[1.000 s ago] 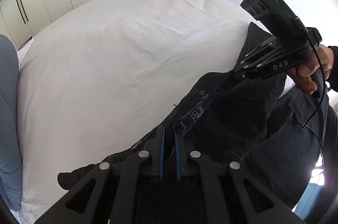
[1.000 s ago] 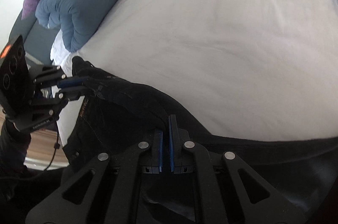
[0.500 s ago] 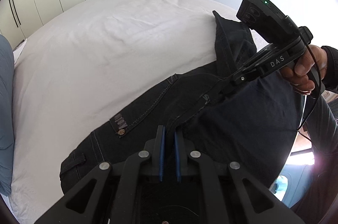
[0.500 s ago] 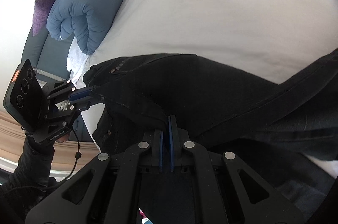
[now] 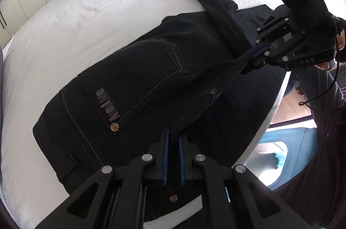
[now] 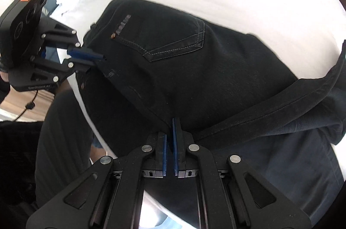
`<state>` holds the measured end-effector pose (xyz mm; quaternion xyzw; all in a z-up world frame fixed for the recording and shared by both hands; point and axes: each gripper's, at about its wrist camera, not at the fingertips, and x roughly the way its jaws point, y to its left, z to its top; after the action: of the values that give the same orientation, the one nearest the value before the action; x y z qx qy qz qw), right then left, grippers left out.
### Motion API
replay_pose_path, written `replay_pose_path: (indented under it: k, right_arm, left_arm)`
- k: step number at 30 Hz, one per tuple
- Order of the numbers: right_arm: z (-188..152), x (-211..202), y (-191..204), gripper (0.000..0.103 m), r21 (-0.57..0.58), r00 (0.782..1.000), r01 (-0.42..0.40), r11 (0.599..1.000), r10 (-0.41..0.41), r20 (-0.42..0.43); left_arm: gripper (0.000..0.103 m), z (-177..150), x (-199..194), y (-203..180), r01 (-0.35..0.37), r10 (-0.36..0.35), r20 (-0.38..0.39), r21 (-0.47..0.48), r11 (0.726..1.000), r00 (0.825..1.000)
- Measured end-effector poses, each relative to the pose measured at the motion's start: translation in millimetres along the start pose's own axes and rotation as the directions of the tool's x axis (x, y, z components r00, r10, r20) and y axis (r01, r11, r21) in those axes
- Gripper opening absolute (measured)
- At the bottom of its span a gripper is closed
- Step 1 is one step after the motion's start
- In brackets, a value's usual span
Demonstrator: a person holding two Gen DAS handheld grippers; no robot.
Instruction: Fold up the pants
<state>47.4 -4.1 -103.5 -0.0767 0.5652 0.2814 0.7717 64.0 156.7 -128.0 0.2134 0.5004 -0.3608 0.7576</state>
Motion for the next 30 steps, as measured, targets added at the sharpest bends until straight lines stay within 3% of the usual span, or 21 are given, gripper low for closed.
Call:
replay_pose_path:
  k: [3,8,15,22,26,29,30]
  right_arm:
    - [-23.9,2.2,21.9,0.004,-0.025,1.0,0.008,1.0,-0.008,-0.01]
    - [-55.9,-2.3,50.6,0.004,-0.105,0.996,0.088,0.991,-0.089,-0.008]
    - [-92.3,-6.8,80.9,0.004,-0.131,0.993,0.115,0.985,-0.119,-0.025]
    - [-100.8,-0.1,115.1,0.004,-0.162,0.988,0.144,0.976,-0.152,-0.036]
    - [-99.6,10.7,120.3,0.004,-0.168,0.985,0.154,0.974,-0.165,-0.054]
    - [-98.1,18.8,114.8,0.005,-0.052,0.992,0.117,0.992,-0.12,-0.044]
    - [-100.2,17.8,112.6,0.005,-0.008,0.995,0.094,0.996,-0.094,-0.038]
  left_arm:
    - [0.008,-10.6,-3.2,-6.0,0.006,-0.006,-0.01,0.005,1.0,1.0]
    - [0.008,-17.4,-7.0,-17.2,0.009,-0.007,-0.03,0.056,0.998,1.0]
    - [0.008,-27.7,-2.2,-24.8,0.049,-0.046,-0.045,0.07,0.996,0.998]
    - [0.009,-37.1,8.7,-30.4,0.04,-0.035,-0.061,0.09,0.995,0.998]
    - [0.018,-41.6,16.3,-17.1,0.061,-0.056,-0.077,0.057,0.997,0.995]
    - [0.025,-43.8,15.1,-18.9,0.065,-0.064,-0.071,0.022,0.998,0.995]
    - [0.033,-44.1,12.8,-19.7,0.058,-0.056,-0.073,0.019,0.998,0.996]
